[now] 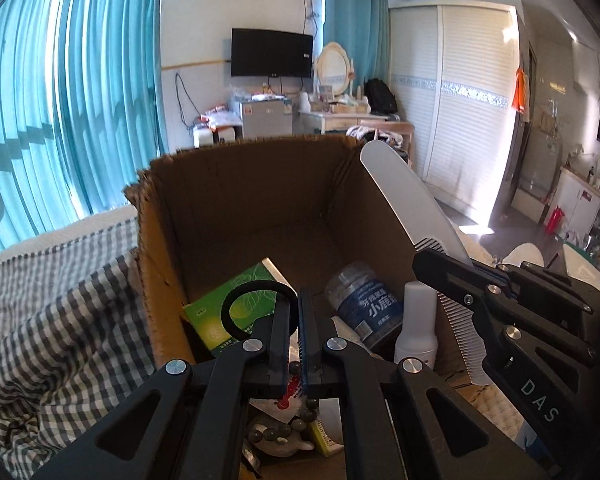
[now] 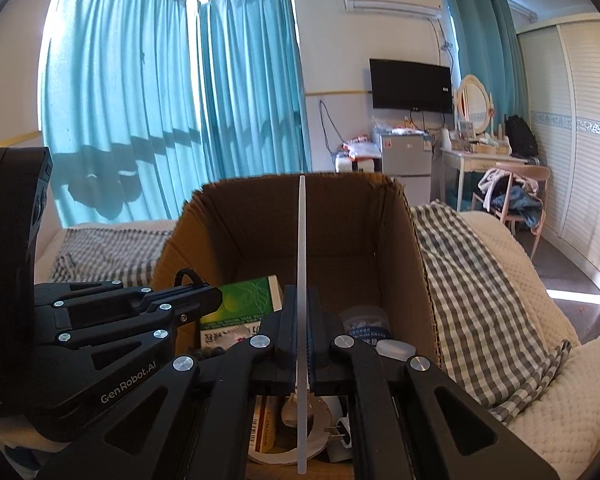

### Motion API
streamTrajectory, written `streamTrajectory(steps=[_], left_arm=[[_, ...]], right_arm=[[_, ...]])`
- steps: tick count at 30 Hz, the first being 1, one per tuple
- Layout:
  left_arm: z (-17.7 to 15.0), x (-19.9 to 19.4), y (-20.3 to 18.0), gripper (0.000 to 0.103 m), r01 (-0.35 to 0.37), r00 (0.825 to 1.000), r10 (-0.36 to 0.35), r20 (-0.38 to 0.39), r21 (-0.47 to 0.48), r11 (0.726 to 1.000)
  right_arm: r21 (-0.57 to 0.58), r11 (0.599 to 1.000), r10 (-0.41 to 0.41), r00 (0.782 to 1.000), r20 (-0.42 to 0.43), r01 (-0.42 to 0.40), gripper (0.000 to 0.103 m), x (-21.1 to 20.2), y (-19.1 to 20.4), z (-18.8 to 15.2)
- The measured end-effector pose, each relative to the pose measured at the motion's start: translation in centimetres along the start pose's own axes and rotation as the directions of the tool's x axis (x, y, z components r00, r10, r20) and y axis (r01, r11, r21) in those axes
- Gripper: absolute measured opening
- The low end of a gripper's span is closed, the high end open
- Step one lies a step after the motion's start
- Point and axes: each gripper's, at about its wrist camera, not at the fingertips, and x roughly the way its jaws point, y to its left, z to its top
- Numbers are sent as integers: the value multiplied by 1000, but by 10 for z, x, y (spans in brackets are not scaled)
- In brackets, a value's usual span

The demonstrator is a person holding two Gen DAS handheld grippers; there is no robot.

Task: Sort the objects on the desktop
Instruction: 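Lift the hair tie and white comb and carry them over the cardboard box, then open the left tool to drop the hair tie while the right tool drops the comb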

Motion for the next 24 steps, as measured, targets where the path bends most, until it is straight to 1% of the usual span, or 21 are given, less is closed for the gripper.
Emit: streamTrajectory(steps=[4,9,12,13,14,15,16,17,18,19,21,22,24], left_arm=[[-7,17,2,4,4,999,-4,-45,-1,1000],[-12,23,2,4,-3,998,3,-62,0,1000],[-11,18,2,12,-4,998,5,-65,11,1000],[-10,14,2,25,-8,998,9,-58,11,1000],[-9,10,2,50,-9,999,10,-52,7,1000],[-6,8,3,63,-7,999,7,-42,2,1000],[-4,3,5,74,-28,999,27,-29,-6,1000],[-3,-3,6,76,-36,999,36,-18,-11,999],[-2,-9,7,76,-36,999,36,-10,-15,999],[-1,-15,8,78,-34,999,34,0,-20,999],[1,-26,9,80,-31,999,31,15,-27,999],[3,-31,9,82,-33,999,33,25,-29,999],[6,-42,9,84,-28,999,30,43,-34,999]], right_arm=[[6,1000,-9,998,-56,10,3,16,-5,-6],[-7,1000,-17,997,-81,16,3,19,-3,-7],[-18,999,-34,997,-73,32,3,15,0,-5],[-22,999,-39,997,-70,38,3,13,0,-5],[-28,998,-54,996,-65,52,3,10,0,-4],[-31,997,-74,995,-61,72,5,10,1,-2],[-35,995,-91,994,-53,90,8,7,-1,-2],[-31,995,-97,994,-44,96,16,3,-2,-1],[-23,995,-100,995,-32,99,26,-2,-4,1],[-14,995,-103,995,-18,103,30,-8,-6,2],[-4,994,-110,994,7,110,44,-19,-7,4],[2,993,-116,993,21,116,47,-25,-8,6],[13,991,-130,990,47,130,58,-35,-7,8]])
